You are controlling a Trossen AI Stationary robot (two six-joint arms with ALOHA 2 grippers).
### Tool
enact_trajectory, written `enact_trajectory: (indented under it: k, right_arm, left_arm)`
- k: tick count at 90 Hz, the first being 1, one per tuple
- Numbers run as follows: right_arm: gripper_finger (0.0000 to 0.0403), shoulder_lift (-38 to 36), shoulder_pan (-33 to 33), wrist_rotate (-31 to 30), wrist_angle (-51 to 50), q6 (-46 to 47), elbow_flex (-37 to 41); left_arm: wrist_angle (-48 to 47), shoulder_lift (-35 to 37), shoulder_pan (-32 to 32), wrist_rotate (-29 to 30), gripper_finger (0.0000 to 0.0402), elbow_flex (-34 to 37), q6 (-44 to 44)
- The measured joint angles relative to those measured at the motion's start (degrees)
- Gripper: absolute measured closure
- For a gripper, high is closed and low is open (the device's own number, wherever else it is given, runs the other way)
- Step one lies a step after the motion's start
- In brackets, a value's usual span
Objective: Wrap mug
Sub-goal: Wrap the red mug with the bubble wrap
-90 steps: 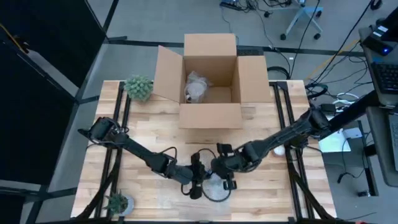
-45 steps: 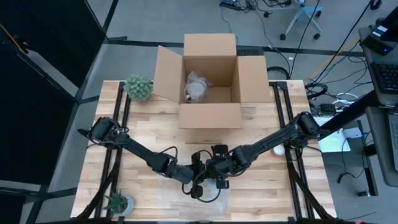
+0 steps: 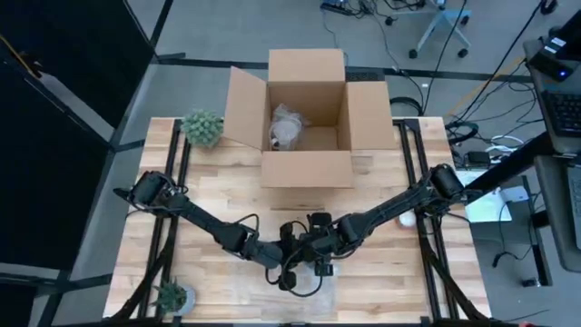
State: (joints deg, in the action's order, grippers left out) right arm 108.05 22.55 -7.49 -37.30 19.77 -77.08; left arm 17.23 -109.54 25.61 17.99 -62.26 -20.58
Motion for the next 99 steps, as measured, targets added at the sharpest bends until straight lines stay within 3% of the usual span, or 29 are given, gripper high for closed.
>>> enact_trajectory:
  k: [36,68,99]
  right_arm:
    - [0.0221,-6.69,-0.32,0.42,-6.17,-0.81,0.09]
    - [0.0218,-12.56,-0.42,0.39,-6.07,-1.60,-0.02]
    - [0.0218,-6.21,0.14,0.35,-2.43,-1.05,-0.23]
  left_arm:
    - [-0.54,0.04,0.02,0.12,0.0402,0.11,0.02]
    - [-0.61,0.07,0.04,0.14,0.0402,0.09,0.02]
    - [-0.66,0.07,0.02,0.17,0.0402,0.07,0.02]
